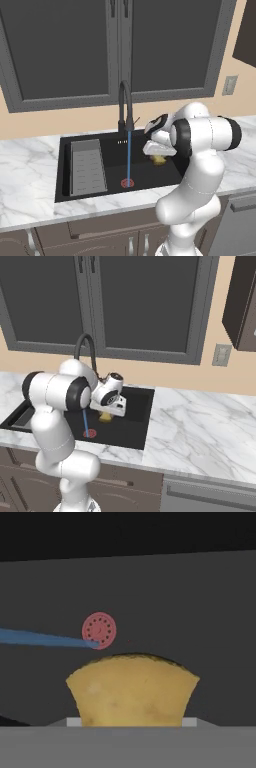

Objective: Soak the sponge with water for a few seconds and then drop it inside the sink.

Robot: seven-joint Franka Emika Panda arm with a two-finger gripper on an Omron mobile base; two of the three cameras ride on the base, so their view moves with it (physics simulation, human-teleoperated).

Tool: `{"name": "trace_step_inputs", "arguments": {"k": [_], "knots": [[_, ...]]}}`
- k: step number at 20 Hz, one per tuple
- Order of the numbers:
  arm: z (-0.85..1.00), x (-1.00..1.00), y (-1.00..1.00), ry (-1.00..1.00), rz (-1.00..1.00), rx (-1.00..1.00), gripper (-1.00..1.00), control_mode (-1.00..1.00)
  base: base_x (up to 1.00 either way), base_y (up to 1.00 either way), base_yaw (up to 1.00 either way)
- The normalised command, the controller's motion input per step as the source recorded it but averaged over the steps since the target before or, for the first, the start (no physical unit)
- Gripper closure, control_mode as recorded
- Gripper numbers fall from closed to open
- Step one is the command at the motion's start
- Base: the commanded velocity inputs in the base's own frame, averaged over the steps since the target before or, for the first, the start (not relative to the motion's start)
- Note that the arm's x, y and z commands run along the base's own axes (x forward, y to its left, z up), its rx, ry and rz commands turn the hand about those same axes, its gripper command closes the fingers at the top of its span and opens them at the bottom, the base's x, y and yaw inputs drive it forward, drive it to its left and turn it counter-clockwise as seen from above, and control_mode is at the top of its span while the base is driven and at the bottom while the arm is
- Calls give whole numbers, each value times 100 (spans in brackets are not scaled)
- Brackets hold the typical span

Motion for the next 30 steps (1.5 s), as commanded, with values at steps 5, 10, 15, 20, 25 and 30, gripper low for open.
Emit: {"name": "trace_step_inputs", "arguments": {"k": [5,10,15,20,25,30], "knots": [[-43,6,-2,-2,-13,-16,100,-100,0,0,0],[-25,14,-18,0,-10,-8,100,-100,0,0,0],[0,8,-22,0,-8,-2,100,-100,0,0,0],[-4,15,-24,1,-7,-1,100,-100,0,0,0],[-9,23,-25,1,-8,-4,100,-100,0,0,0],[-13,26,-13,1,-6,-6,100,-100,0,0,0]]}}
